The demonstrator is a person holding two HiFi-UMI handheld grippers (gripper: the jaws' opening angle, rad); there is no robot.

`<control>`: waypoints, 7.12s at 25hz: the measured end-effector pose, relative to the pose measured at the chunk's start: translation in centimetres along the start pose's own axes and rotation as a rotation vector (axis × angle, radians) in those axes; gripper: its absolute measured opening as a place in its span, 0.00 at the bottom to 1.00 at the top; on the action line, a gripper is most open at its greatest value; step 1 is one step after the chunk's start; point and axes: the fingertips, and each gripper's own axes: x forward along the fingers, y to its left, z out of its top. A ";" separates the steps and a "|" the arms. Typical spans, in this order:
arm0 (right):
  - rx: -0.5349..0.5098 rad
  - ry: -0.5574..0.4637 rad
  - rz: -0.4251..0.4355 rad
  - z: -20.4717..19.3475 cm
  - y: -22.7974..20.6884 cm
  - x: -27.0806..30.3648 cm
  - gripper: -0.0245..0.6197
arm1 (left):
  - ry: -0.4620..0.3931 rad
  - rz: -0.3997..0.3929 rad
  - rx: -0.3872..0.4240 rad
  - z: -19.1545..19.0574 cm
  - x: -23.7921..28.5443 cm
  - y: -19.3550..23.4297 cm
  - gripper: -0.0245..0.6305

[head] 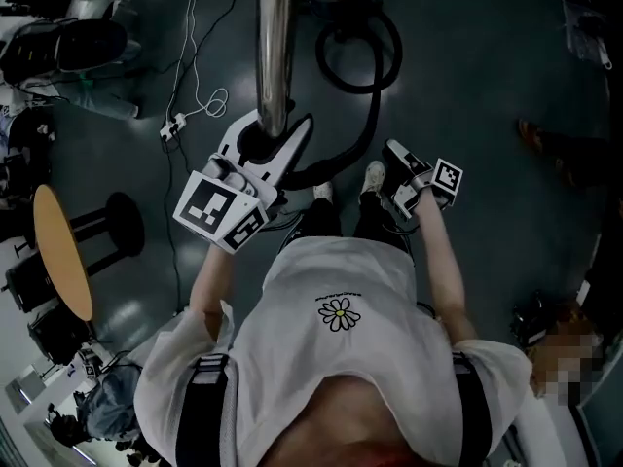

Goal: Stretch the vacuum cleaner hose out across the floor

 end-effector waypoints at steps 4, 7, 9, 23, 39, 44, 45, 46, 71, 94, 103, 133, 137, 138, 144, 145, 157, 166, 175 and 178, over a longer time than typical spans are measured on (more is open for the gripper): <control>0.072 -0.053 -0.048 -1.6 -2.6 -0.3 0.41 | -0.060 0.014 0.026 0.3 -2.1 -0.2 0.23; 0.146 -0.182 -0.022 -2.5 -2.8 -0.6 0.41 | -0.102 0.003 0.038 0.4 -4.3 -0.9 0.23; 0.192 -0.213 -0.005 -4.7 -2.9 0.5 0.41 | -0.126 0.007 0.029 0.7 -6.8 -1.0 0.23; 0.471 -0.137 0.416 -22.8 -2.9 9.1 0.41 | -0.247 0.019 -0.054 -1.5 -23.3 -0.4 0.23; 0.132 -0.562 0.431 -13.6 3.9 -0.6 0.24 | 0.258 0.166 0.039 -7.3 -22.4 0.5 0.26; 0.028 -0.610 0.418 -10.8 5.7 0.5 0.24 | 0.333 0.160 -0.050 -10.3 -22.5 2.9 0.27; 0.016 -0.612 0.408 -10.8 5.7 0.5 0.24 | 0.353 0.163 -0.073 -10.8 -22.9 2.9 0.27; 0.005 -0.613 0.394 -10.9 5.7 0.4 0.24 | 0.368 0.166 -0.094 -11.3 -23.3 2.7 0.27; -0.412 -0.364 0.344 -13.1 18.1 -0.7 0.24 | 0.586 -0.032 -0.257 -18.3 -32.7 -3.8 0.33; -2.812 0.993 -0.771 -29.4 19.1 -4.8 0.24 | -0.178 -0.086 0.887 -2.5 -23.2 -6.9 0.36; -2.884 0.898 -0.747 -28.8 19.7 -8.3 0.24 | 0.076 -0.478 0.756 -6.4 -24.3 -12.9 0.37; -2.687 -0.066 -0.139 -44.3 24.1 -10.9 0.24 | -0.052 -1.661 -0.509 -5.7 -40.9 -34.3 0.29; -2.382 -0.244 0.112 -48.6 21.0 -14.8 0.24 | -0.090 -1.551 -0.494 -7.9 -44.4 -38.6 0.29; -2.313 -0.249 0.172 -50.2 20.3 -15.9 0.27 | -0.090 -1.519 -0.482 -9.0 -45.7 -39.8 0.29; -1.842 -0.062 0.161 -53.8 7.2 -25.0 0.38 | -0.045 -1.263 -0.341 -14.7 -53.4 -44.6 0.29; -1.772 -0.021 0.087 -53.8 3.5 -26.6 0.38 | -0.038 -1.231 -0.325 -15.1 -55.0 -45.1 0.29; -1.766 0.661 -0.549 -57.3 -26.5 -33.5 0.38 | -0.107 -1.274 -0.296 -14.9 -68.9 -47.6 0.29; -1.748 0.995 -0.584 -56.0 -34.4 -25.8 0.38 | -0.003 -1.433 -0.223 -12.9 -74.0 -48.4 0.27; -1.870 1.245 -0.460 -56.6 -40.1 -18.7 0.38 | -0.003 -1.515 -0.265 -10.4 -74.0 -50.3 0.26; -1.868 1.249 -0.552 -57.0 -39.6 -18.0 0.38 | 0.070 -1.464 -0.260 -10.3 -74.4 -49.8 0.26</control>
